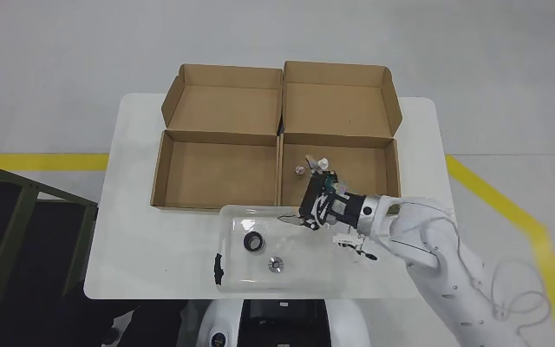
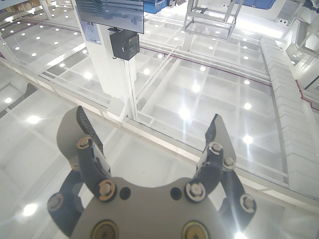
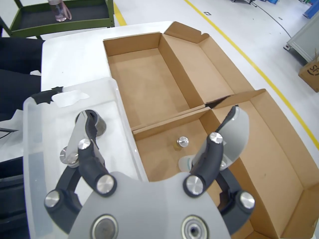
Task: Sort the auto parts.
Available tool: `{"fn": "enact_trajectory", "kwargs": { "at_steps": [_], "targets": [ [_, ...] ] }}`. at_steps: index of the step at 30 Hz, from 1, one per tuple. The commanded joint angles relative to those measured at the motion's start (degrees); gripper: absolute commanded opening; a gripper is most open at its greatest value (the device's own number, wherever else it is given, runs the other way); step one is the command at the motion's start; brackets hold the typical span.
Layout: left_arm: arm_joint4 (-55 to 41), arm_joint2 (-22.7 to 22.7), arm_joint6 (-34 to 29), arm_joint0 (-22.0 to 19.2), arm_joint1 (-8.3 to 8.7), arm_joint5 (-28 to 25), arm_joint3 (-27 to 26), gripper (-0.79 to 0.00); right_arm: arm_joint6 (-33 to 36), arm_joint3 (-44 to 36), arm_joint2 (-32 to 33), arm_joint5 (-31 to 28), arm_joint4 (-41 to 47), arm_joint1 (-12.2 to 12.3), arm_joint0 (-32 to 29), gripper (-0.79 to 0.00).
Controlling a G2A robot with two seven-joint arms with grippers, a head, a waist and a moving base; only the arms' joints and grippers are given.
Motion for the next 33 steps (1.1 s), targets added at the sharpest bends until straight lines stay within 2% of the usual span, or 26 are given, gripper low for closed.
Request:
{"fn": "enact_trajectory", "kwargs": {
  "at_steps": [1,10,17,25,33],
  "targets": [
    [0.0,0.0,0.0,0.0,0.00,0.0,0.0,0.000,0.0,-0.6,-1.2,-1.7,1.3,0.0,0.0,0.000],
    [0.0,0.0,0.0,0.0,0.00,0.0,0.0,0.000,3.5,0.2,-6.8,-6.7,2.8,-0.3,1.7,0.000],
    [0.0,0.0,0.0,0.0,0.00,0.0,0.0,0.000,3.1,2.6,-11.1,-6.0,1.5,-0.6,0.7,0.000],
    [0.0,0.0,0.0,0.0,0.00,0.0,0.0,0.000,5.0,4.0,-12.0,-4.8,-3.1,-0.4,-0.2,0.000],
    [0.0,0.0,0.0,0.0,0.00,0.0,0.0,0.000,7.0,5.8,-12.2,-6.0,-4.0,-0.1,-0.4,0.000]
  ]
}}
